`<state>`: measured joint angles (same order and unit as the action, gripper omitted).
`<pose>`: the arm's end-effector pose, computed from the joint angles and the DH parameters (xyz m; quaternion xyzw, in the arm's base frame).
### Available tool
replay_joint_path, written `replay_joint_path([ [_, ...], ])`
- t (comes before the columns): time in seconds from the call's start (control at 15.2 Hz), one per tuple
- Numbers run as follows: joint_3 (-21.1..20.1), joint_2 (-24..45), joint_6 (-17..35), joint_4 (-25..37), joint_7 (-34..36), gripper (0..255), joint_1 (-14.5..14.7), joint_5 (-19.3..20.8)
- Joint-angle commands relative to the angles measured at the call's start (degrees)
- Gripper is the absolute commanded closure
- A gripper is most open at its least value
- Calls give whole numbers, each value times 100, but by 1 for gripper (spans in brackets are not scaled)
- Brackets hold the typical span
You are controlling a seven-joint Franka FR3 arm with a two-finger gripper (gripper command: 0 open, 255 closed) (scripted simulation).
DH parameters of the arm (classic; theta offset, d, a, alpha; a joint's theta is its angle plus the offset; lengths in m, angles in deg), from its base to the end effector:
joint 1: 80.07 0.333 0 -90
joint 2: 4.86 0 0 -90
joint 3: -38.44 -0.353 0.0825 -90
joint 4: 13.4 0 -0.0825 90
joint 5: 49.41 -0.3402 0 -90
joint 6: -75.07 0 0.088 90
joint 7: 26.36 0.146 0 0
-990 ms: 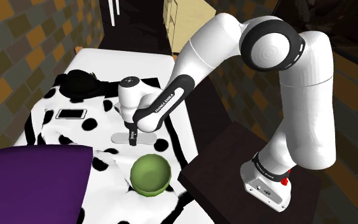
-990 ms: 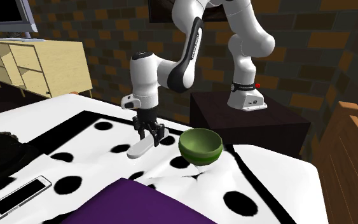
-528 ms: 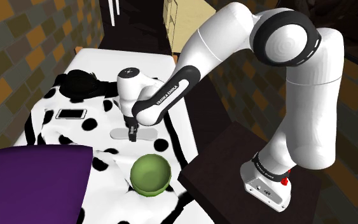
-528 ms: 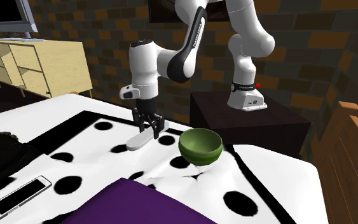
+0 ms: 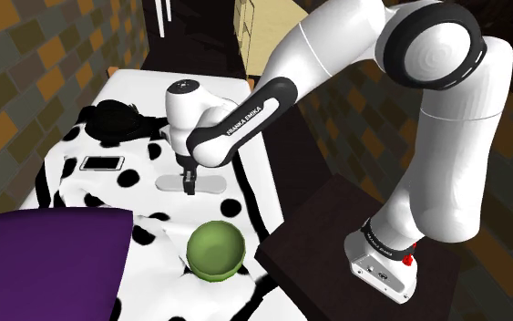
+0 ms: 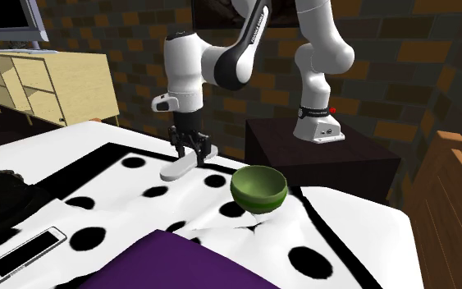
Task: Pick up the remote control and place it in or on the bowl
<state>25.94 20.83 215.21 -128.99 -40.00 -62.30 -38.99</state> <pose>0.5152 0.2889 0.2594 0.9034 0.4286 -0.0005 0.0112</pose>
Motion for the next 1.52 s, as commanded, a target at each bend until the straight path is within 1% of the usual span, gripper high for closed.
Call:
replay_joint_path([
  [0.0,-29,-116,-110,-4,-20,255,-12,-41],
  [0.33,-82,-357,-368,20,-86,255,-50,-133],
  [0.66,-280,-1014,-37,-970,356,255,182,-218],
  [0.99,-537,-1606,209,-1803,823,255,454,-361],
  [1.32,-858,-2135,376,-2486,1315,255,771,-579],
  [1.39,-905,-2200,392,-2565,1382,255,817,-613],
  [1.45,-894,-2126,470,-2575,1422,255,821,-559],
])
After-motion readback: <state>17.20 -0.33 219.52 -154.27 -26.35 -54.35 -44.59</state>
